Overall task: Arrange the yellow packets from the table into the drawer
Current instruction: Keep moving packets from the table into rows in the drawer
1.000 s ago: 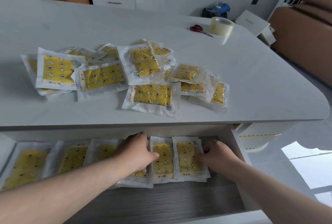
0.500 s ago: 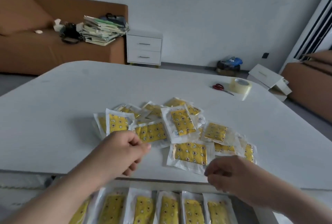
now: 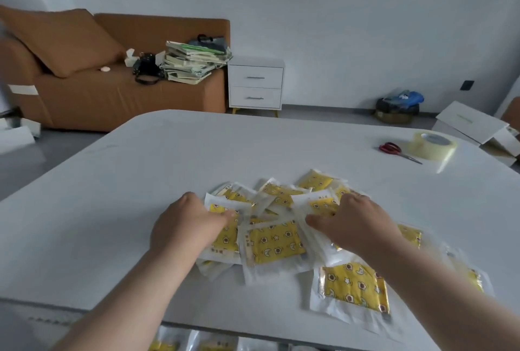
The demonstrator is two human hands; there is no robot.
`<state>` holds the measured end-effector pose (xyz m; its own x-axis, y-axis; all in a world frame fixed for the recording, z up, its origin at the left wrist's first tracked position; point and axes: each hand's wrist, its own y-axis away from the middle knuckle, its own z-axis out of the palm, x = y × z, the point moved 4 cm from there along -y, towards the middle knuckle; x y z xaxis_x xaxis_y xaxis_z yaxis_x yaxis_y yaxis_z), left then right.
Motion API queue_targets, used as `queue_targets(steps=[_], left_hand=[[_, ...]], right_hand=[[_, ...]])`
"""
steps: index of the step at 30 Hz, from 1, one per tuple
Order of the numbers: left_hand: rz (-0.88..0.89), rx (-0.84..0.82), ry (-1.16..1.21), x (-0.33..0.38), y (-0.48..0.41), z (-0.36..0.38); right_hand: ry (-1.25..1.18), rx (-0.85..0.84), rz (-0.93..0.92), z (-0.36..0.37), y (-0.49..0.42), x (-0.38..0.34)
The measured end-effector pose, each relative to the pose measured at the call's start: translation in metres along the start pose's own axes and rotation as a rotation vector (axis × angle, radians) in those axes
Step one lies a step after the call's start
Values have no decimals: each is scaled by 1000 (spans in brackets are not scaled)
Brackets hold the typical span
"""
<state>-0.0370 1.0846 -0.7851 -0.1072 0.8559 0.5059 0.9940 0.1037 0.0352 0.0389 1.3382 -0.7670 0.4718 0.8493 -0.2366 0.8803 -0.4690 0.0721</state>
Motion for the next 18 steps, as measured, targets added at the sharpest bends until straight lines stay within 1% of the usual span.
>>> queue_targets(steps=[4, 7, 9, 11, 14, 18], left_hand=[[35, 7, -50, 3, 4, 3], [39, -22, -39, 1, 1, 6], [38, -46, 0, 0, -1, 6], [44, -66, 92, -1, -2, 6], [79, -101, 290, -4, -5, 3], [48, -133, 477, -15, -11, -1]], right_hand=[[111, 19, -28, 8, 4, -1], [100, 48, -33, 10, 11, -1], [81, 51, 0, 10, 13, 1], [92, 50, 27, 10, 14, 3], [95, 40, 40, 11, 13, 4], [-66, 43, 57, 12, 14, 10]])
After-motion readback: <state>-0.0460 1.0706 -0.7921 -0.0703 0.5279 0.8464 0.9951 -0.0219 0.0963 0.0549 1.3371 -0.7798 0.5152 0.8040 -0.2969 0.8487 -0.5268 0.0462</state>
